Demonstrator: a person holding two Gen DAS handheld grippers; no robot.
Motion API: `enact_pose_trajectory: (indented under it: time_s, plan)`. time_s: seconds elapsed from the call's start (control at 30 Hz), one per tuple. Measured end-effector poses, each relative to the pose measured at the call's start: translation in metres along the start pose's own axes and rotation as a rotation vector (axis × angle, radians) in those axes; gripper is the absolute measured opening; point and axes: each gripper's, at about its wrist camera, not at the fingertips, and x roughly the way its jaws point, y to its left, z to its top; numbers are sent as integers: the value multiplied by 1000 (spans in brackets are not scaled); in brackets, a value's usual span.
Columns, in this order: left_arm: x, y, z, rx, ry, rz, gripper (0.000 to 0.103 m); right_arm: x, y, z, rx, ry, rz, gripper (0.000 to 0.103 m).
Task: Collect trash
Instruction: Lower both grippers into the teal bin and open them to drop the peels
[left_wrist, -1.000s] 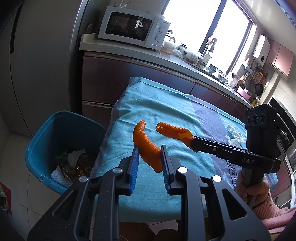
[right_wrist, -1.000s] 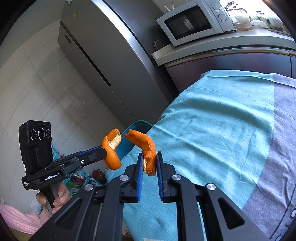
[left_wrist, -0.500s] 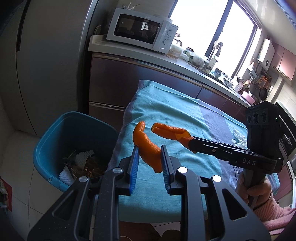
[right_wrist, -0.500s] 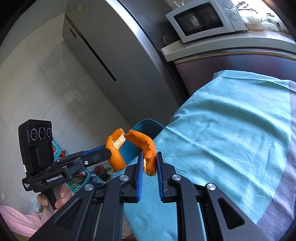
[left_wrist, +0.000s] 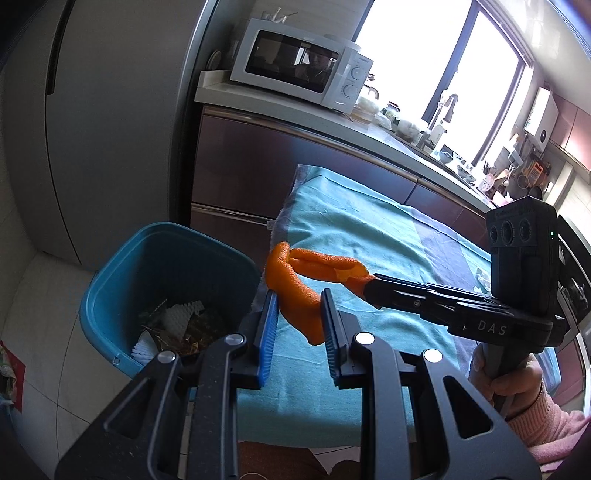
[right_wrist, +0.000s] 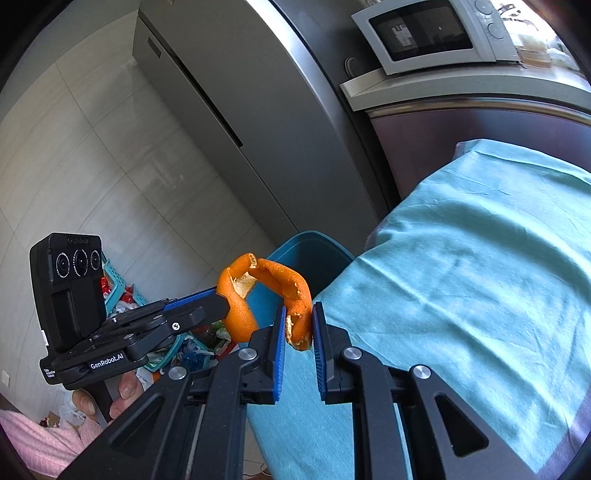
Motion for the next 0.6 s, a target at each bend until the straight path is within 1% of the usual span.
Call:
enact_pose_trajectory:
  time_s: [0.3, 0.6]
  plan:
    - [2, 23, 5, -36, -12, 40, 24, 23, 5, 10, -7, 35, 10, 13]
    - [8, 48, 10, -75, -14, 87, 24, 41, 8, 22, -22, 72, 1, 13]
